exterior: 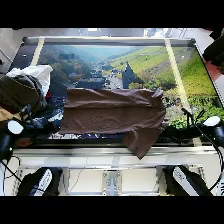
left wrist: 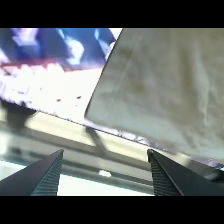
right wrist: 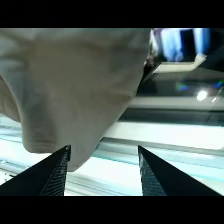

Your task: Fold the shirts.

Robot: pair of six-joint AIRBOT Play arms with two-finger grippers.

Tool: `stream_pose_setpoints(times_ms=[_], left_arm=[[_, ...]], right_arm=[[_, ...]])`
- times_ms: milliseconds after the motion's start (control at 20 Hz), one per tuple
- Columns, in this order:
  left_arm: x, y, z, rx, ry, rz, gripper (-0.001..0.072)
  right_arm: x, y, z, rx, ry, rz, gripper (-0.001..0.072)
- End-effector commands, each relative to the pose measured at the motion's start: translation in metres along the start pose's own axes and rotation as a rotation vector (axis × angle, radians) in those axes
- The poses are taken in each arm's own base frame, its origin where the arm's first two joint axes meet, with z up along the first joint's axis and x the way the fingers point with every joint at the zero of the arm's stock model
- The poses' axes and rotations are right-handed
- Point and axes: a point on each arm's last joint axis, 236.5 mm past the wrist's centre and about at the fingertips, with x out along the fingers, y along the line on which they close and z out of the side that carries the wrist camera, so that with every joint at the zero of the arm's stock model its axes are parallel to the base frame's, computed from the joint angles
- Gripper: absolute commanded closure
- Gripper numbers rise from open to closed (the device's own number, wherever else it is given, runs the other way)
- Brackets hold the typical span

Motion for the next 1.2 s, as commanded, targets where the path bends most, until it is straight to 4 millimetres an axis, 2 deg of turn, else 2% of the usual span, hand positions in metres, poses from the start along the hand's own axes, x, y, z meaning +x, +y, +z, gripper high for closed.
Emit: stream_pose_setpoints(times_ms=[0,250,400,600,750,800,850,900,1050,1150], left_arm=[[0.023,-0.01,-0.01,-0.208,-0.042,-0.133,0.0107],[0.043,-0.014,0.0,-0.325,-0.019,-0.171,0.0107],[0.05,-0.016,0.016,-0.381,-0.063,-0.198,0.0107],[0.058,-0.016,0.024,-0.398,-0.082,-0.21,0.011],[0.066,-0.016,0.018,-0.402,-0.047,-0.203,0.024],[0.068,-0.019,0.015,-0.393,-0.034,-0.202,0.0259],[0.069,-0.021,0.013,-0.384,-0.028,-0.202,0.0449],[0.069,-0.023,0.012,-0.374,-0.028,-0.204,0.0703],[0.068,-0.025,0.013,-0.36,-0.031,-0.21,0.0698],[0.068,-0.025,0.013,-0.36,-0.03,-0.211,0.0698]], right_arm=[[0.025,0.005,-0.019,0.049,0.051,0.062,0.0224],[0.057,0.016,-0.03,0.011,0.17,0.039,0.0224],[0.075,0.028,-0.033,-0.013,0.21,0.051,0.0225],[0.077,0.03,-0.037,-0.006,0.224,0.048,0.0225],[0.076,0.032,-0.037,0.0,0.231,0.05,0.0224],[0.074,0.033,-0.036,0.0,0.227,0.051,0.0226],[0.072,0.035,-0.035,0.006,0.216,0.051,0.0226],[0.07,0.036,-0.034,0.01,0.206,0.051,0.0227],[0.069,0.036,-0.036,0.063,0.199,0.045,0.0227],[0.074,0.031,-0.048,0.111,0.232,0.039,0.0226]])
